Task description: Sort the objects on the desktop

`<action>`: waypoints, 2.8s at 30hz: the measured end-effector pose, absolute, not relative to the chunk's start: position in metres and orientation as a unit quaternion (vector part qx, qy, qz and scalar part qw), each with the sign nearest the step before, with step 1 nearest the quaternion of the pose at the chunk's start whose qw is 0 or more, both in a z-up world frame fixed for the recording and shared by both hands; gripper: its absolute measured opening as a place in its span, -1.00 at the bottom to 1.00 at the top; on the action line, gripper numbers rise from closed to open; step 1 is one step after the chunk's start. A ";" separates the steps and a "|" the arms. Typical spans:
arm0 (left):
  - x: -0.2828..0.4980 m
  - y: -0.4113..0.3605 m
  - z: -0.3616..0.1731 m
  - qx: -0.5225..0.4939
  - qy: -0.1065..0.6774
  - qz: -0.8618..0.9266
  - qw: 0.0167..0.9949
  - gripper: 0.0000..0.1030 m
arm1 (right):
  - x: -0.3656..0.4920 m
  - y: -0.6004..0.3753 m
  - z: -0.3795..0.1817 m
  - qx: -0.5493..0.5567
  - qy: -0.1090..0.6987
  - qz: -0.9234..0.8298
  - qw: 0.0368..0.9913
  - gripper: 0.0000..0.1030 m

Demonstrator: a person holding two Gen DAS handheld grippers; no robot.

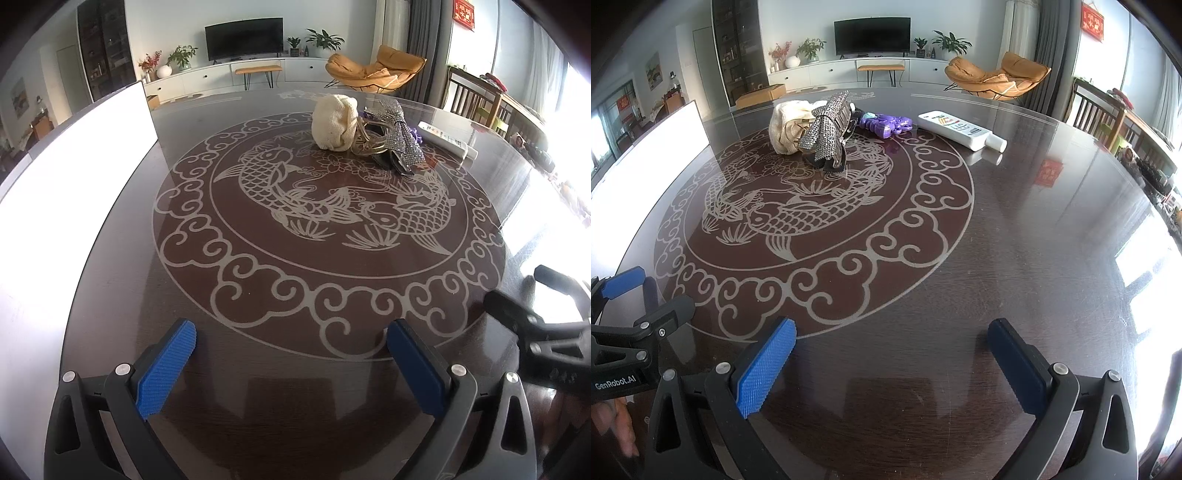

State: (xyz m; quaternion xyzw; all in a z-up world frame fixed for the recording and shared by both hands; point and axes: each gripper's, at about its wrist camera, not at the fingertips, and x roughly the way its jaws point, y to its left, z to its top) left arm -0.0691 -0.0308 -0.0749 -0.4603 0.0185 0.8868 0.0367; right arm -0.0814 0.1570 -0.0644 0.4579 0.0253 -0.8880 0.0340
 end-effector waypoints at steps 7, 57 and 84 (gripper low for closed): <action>-0.069 -0.031 -0.075 -0.460 0.018 0.887 0.037 1.00 | -0.090 0.153 -0.063 0.457 0.029 -0.888 0.041 1.00; -0.280 0.031 -0.065 -0.430 0.059 0.894 0.114 -0.07 | -0.090 0.152 -0.064 0.457 0.028 -0.888 0.042 1.00; -0.073 -0.057 -0.072 -0.462 0.027 0.885 0.043 1.00 | -0.091 0.151 -0.064 0.457 0.028 -0.888 0.042 1.00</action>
